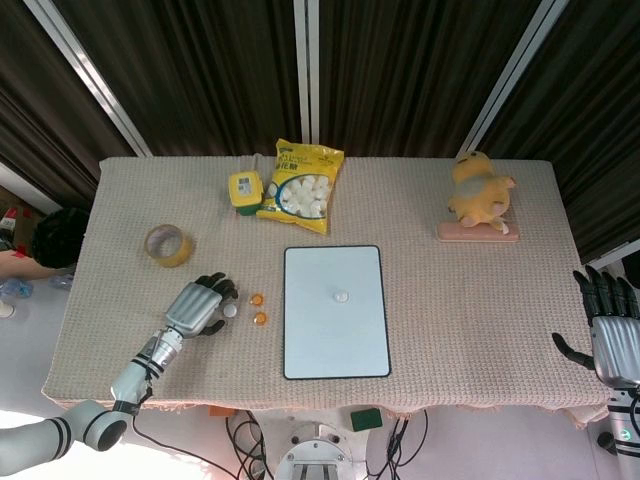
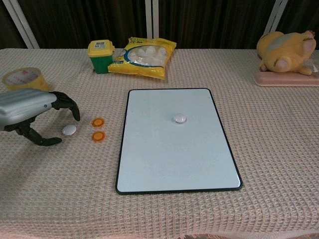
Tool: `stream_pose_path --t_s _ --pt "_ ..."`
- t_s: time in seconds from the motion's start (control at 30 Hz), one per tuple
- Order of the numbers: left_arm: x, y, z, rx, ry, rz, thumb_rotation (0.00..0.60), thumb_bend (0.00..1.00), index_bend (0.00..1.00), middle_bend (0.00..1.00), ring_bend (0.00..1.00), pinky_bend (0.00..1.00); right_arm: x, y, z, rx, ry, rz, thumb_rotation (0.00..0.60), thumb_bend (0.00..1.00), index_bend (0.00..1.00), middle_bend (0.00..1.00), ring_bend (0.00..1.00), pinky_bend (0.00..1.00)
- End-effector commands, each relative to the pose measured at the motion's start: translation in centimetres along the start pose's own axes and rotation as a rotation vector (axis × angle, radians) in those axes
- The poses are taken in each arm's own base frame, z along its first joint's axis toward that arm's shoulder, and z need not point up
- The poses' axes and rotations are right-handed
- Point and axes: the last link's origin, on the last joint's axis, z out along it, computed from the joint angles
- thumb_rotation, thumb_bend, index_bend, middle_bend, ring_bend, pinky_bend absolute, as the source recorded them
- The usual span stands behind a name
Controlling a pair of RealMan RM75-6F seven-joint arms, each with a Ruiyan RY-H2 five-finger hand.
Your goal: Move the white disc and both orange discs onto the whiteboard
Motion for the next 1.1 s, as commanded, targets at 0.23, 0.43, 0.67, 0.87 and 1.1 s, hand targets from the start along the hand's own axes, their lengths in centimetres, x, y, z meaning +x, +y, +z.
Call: stream_pose_path --t_s 0.23,0.43,0.67,0.87,1.1 --pt "0.14 0.43 0.42 -0.010 -0.007 -0.007 0.599 0.28 0.37 0.24 0.14 0.26 0.09 0.35 -0.02 -0.006 0.001 0.003 0.600 0.19 0.00 0.00 0.00 0.00" --pt "0.19 0.57 0.64 -0.014 -0.010 -0.009 0.598 0.28 0.40 0.24 0.14 0.26 0.09 0.37 -0.02 -0.007 0.002 0.003 0.600 0.19 0.00 0.00 0.00 0.00" --pt "0.28 0.44 0.85 -0.010 -0.014 -0.005 0.597 0.28 0.42 0.24 0.14 0.26 0.10 0.29 -0.01 -0.007 0.003 0.000 0.600 0.20 0.00 0.00 0.00 0.00" --pt "0.45 0.27 0.81 -0.004 -0.016 0.004 0.598 0.28 0.44 0.24 0.14 0.26 0.13 0.12 0.04 -0.004 0.006 0.001 0.600 0.20 0.00 0.00 0.00 0.00" --pt "0.56 0.18 0.76 0.000 -0.023 0.003 0.597 0.28 0.44 0.24 0.14 0.26 0.05 0.14 0.00 -0.007 0.002 0.003 0.600 0.20 0.00 0.00 0.00 0.00"
